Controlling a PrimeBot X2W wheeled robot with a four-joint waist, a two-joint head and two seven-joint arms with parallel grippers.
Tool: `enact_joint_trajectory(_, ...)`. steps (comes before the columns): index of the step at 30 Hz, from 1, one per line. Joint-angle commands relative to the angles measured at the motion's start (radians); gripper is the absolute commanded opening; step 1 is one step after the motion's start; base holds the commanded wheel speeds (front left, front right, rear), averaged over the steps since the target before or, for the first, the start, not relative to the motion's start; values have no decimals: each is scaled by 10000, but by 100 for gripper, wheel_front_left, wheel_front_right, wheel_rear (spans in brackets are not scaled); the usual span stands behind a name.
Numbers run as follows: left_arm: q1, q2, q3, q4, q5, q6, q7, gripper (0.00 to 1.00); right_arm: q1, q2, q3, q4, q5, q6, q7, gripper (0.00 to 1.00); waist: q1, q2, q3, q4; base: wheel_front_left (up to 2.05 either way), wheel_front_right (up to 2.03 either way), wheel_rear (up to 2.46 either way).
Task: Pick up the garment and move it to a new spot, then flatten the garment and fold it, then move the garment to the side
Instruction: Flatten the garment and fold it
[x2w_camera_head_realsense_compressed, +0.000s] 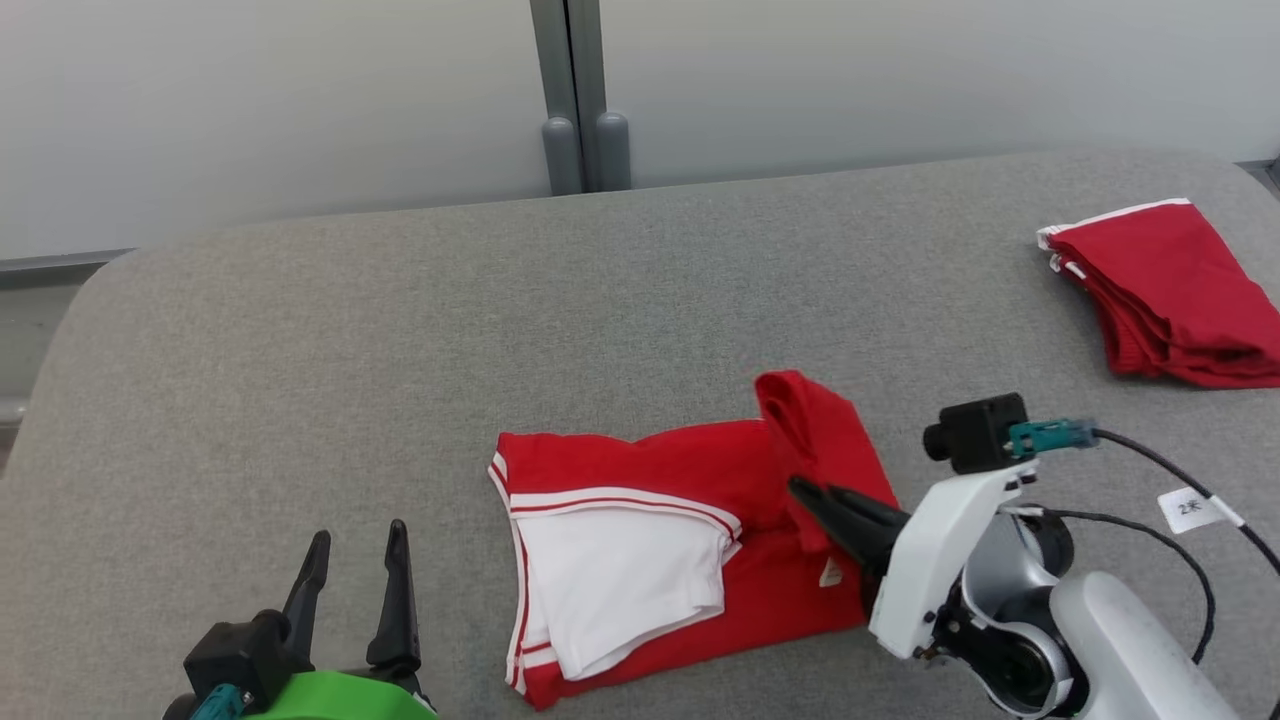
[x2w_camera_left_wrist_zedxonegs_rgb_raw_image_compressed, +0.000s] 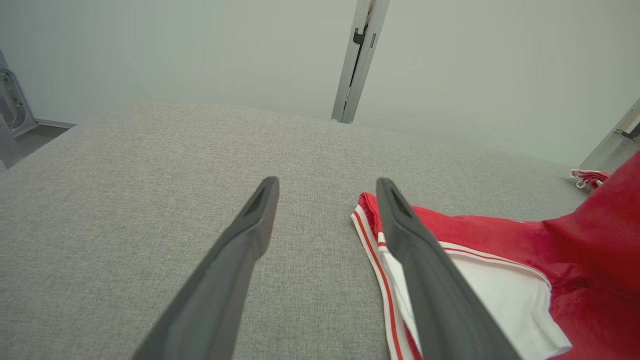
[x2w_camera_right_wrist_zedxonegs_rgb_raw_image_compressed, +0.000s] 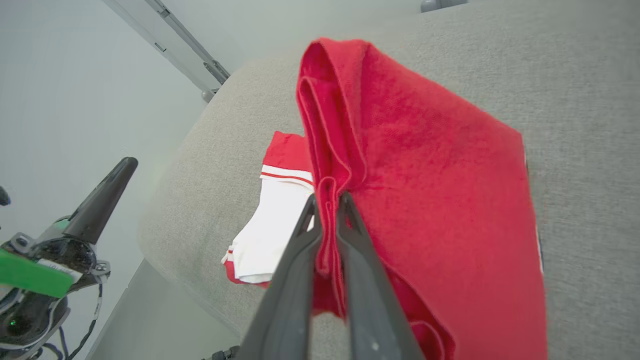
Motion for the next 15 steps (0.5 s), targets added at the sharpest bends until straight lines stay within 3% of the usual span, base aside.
enact_joint_trajectory(1,-120,31,0,12,-107,-28,-42,100,-138,82,158,1,-7,6,54,0,0,0,-95,170,0,0,0)
enact_joint_trajectory(15,-284,-115,-300,249,-98,-141,-45,100,-1374,1614,1263,2510,614,6,-518,0,0,0,-142,1278,0,0,0)
